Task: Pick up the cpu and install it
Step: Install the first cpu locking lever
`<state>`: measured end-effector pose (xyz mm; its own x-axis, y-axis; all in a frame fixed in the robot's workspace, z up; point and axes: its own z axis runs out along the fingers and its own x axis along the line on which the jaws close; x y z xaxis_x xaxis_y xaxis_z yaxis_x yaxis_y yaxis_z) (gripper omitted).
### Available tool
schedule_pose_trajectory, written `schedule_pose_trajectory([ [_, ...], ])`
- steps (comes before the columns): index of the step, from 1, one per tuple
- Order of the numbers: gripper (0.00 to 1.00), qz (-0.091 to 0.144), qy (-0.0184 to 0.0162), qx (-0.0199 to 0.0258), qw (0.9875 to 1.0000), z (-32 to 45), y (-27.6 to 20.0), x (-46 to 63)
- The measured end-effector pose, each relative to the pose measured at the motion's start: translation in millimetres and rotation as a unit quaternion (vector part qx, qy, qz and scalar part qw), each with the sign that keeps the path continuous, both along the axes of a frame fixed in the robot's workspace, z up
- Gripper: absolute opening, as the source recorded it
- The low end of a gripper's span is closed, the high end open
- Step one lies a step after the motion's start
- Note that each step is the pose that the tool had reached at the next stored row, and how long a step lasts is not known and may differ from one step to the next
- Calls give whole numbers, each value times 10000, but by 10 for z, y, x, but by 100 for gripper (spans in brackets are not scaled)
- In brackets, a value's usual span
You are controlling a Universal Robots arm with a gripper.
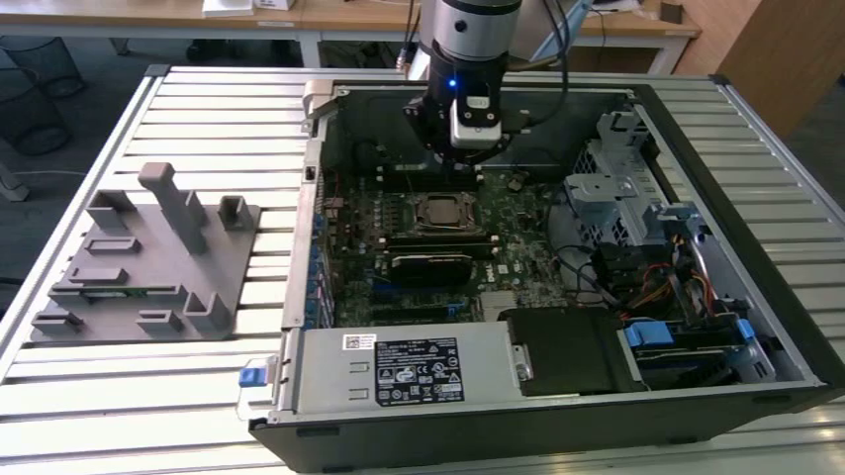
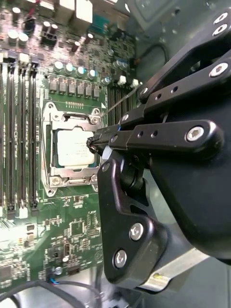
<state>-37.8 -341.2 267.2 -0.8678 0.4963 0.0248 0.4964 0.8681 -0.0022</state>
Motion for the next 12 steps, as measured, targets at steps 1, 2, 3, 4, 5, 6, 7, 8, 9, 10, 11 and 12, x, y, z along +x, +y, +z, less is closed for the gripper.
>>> schedule_pose_trajectory([
  [1,11,79,0,0,10000,0,0,0],
  [2,11,145,0,0,9999,0,0,0],
  [3,11,192,-1,0,9998,0,0,-1],
  [4,11,210,-1,0,9998,0,0,-5],
  [5,11,212,-2,0,9998,0,0,-8],
  [6,11,212,-2,-1,9998,0,0,-9],
  [7,11,212,-2,0,9998,0,0,-12],
  [8,11,212,-3,0,9998,0,0,-18],
  [9,11,214,-3,0,9998,0,0,-29],
  [10,11,218,-4,1,9998,0,0,-46],
  [11,11,224,-4,0,9997,0,0,-67],
  [12,11,229,-5,0,9997,0,0,-89],
])
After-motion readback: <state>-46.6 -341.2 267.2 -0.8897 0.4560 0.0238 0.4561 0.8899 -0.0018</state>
